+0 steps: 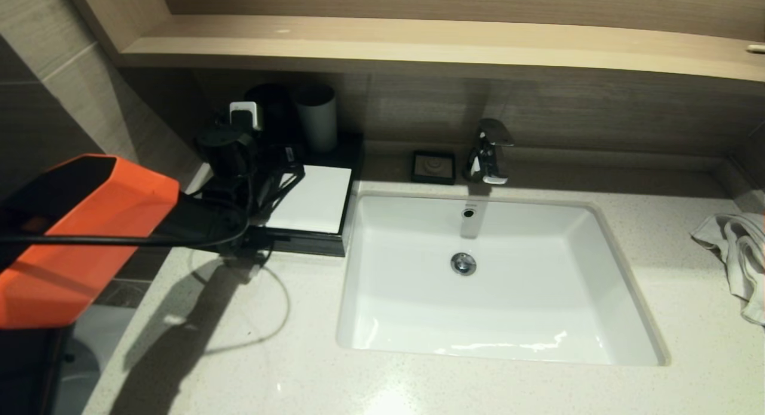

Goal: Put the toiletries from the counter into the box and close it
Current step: Place the cup on the storage box

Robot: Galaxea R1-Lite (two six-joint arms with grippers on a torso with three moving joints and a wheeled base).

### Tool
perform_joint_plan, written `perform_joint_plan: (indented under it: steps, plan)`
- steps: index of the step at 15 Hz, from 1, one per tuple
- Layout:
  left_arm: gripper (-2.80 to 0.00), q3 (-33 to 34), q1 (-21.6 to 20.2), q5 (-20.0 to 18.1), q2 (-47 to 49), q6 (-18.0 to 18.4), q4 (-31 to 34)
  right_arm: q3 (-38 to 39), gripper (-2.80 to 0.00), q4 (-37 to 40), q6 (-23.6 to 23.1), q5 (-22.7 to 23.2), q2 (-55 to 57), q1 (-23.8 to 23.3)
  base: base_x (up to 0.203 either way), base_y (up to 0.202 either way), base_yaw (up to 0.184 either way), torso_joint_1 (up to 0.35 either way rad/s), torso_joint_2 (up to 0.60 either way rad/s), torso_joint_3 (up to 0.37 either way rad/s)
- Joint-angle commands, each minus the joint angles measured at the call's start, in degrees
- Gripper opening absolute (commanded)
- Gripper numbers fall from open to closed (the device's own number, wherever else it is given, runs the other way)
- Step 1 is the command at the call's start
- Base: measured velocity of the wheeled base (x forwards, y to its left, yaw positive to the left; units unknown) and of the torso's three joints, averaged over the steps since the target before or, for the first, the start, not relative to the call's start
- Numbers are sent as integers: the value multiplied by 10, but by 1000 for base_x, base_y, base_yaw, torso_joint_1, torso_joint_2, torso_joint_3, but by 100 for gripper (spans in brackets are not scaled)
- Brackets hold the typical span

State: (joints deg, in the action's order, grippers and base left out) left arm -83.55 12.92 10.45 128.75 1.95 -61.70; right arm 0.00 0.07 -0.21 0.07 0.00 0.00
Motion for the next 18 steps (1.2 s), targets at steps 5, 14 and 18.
perform_joint_plan:
  steps: [5,14,18]
  plan:
    - [0,60,6,1,-36,0,-32,0,-280,0,0,0,0,0,0,0,0,0,0,0]
    - [0,153,8,0,-87,-1,-72,0,-280,0,0,0,0,0,0,0,0,0,0,0]
    - [0,203,8,0,-117,-1,-85,0,-280,0,0,0,0,0,0,0,0,0,0,0]
